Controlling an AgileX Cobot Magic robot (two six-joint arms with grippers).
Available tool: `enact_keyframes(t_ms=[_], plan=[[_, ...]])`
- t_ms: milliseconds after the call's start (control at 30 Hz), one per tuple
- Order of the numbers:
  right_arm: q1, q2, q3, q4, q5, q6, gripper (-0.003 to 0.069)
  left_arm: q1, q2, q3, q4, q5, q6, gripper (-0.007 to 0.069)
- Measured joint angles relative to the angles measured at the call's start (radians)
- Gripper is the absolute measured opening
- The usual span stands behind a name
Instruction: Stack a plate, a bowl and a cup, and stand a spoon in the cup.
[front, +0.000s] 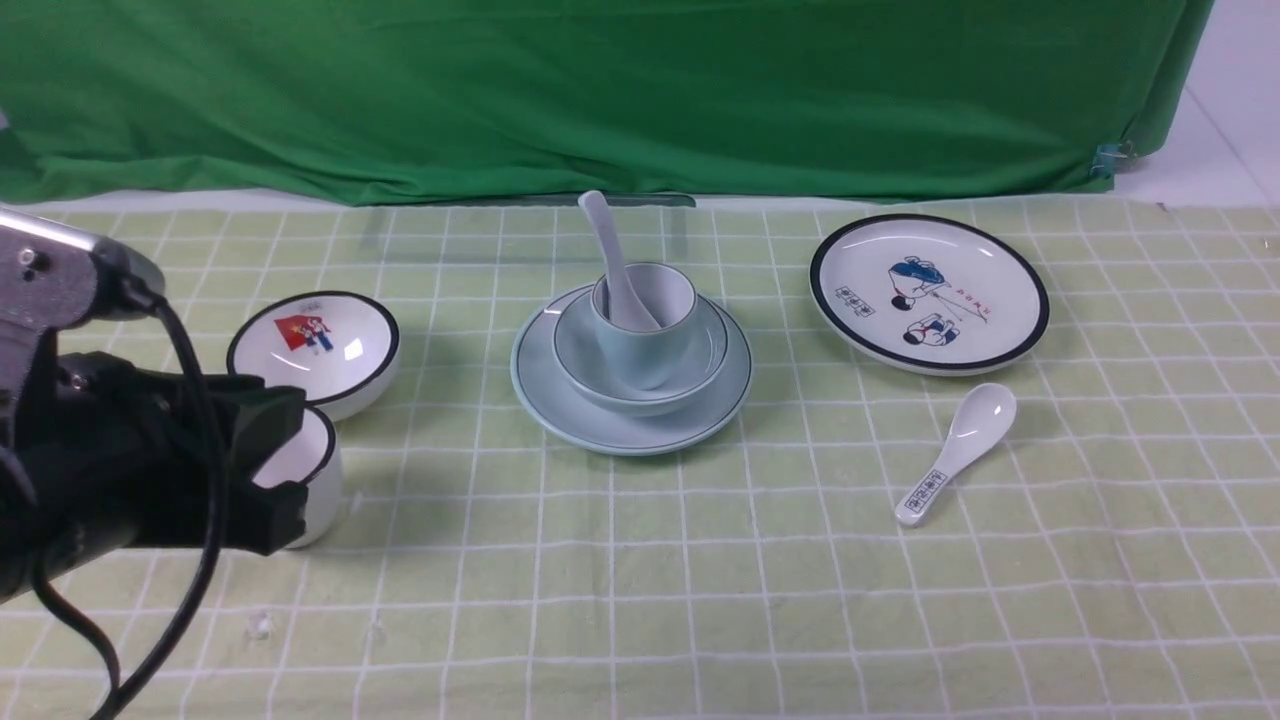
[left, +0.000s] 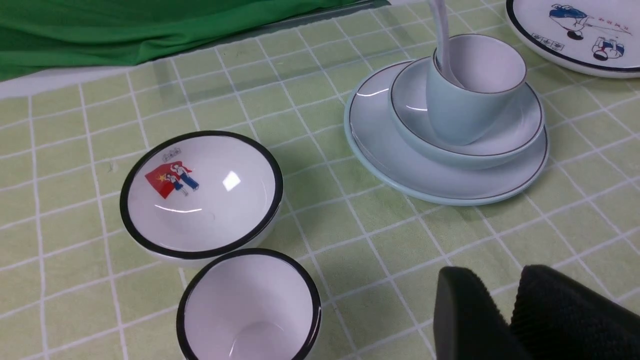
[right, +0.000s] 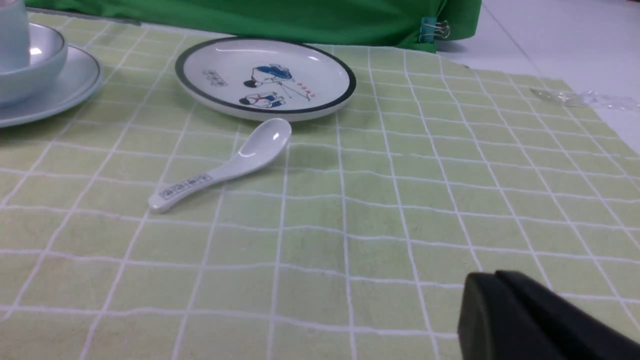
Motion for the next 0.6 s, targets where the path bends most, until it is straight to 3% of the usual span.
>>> enact_keyframes(t_ms=[467, 600], plan=[[-0.001, 0.0, 0.0, 0.0, 0.0, 0.003, 0.0061, 0.0, -0.024, 0.009, 0.003, -0.001, 0.0, 0.012], [-0.001, 0.0, 0.0, 0.0, 0.001, 0.004, 0.0078, 0.008, -0.188, 0.068, 0.003, -0.037, 0.0, 0.0128]])
